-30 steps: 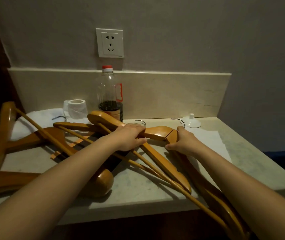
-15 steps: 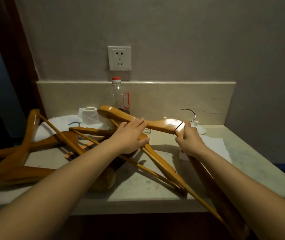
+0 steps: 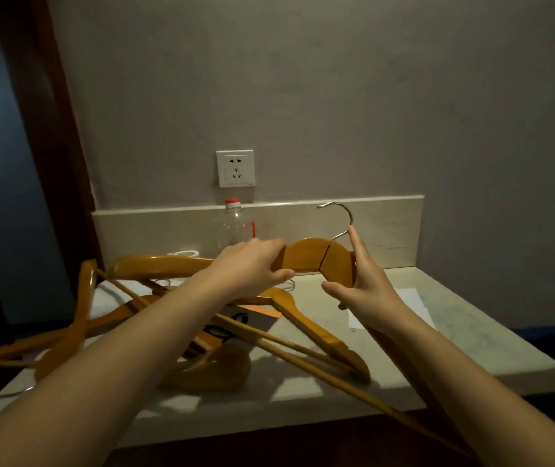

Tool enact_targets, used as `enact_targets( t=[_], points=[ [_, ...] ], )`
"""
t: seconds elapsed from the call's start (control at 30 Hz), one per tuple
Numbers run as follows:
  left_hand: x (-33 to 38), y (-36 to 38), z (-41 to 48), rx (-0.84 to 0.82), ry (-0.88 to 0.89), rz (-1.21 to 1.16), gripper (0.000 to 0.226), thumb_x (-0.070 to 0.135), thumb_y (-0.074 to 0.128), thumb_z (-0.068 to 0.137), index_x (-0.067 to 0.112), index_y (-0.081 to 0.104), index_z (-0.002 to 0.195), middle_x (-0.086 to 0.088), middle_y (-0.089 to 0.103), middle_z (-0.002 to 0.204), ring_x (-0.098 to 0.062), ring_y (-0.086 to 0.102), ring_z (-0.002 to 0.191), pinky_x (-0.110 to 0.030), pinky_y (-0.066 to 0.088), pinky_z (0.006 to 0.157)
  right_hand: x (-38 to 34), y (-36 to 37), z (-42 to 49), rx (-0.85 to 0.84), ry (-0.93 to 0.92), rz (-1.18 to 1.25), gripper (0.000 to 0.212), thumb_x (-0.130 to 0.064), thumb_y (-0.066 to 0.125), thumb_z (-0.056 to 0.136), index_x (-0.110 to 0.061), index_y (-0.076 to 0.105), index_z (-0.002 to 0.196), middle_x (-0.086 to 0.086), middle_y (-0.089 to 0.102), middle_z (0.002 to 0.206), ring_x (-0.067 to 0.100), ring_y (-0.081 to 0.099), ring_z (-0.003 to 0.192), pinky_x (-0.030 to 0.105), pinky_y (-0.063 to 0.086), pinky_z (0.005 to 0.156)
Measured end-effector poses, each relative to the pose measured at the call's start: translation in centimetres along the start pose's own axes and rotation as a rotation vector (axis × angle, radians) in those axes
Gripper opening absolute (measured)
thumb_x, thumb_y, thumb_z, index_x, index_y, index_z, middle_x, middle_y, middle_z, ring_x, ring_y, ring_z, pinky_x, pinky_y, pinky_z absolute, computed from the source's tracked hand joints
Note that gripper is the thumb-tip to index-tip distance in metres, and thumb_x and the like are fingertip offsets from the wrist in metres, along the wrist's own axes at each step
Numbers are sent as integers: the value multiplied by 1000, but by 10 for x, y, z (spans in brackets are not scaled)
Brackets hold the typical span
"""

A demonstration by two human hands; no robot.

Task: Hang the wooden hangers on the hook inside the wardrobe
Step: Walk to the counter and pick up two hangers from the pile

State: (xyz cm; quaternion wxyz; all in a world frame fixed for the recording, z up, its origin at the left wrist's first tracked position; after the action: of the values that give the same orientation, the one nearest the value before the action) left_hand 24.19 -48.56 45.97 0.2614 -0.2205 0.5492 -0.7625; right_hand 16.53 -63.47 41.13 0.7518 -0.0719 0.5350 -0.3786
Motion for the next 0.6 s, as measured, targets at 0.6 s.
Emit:
enact_targets(
  t=[0.6],
  points=[
    [-76, -5, -139, -425, -159, -675, 36, 49, 48, 90, 17, 62, 93, 2, 57, 71, -6, 51, 54, -16, 43, 53, -100, 74, -80, -417, 48, 75, 31, -31, 53, 92, -30, 47, 122, -13, 58, 104, 9, 61, 91, 17, 55, 63]
  ],
)
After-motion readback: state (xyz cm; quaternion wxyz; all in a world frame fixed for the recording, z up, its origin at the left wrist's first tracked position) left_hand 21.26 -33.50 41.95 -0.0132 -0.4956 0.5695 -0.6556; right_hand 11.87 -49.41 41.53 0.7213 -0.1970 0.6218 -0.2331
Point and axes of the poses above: each hand's wrist, its own z-axis towards the middle knuckle, its own y-axis out of the palm, x = y × z, the point moved 4 cm from there along z, towards the middle knuckle
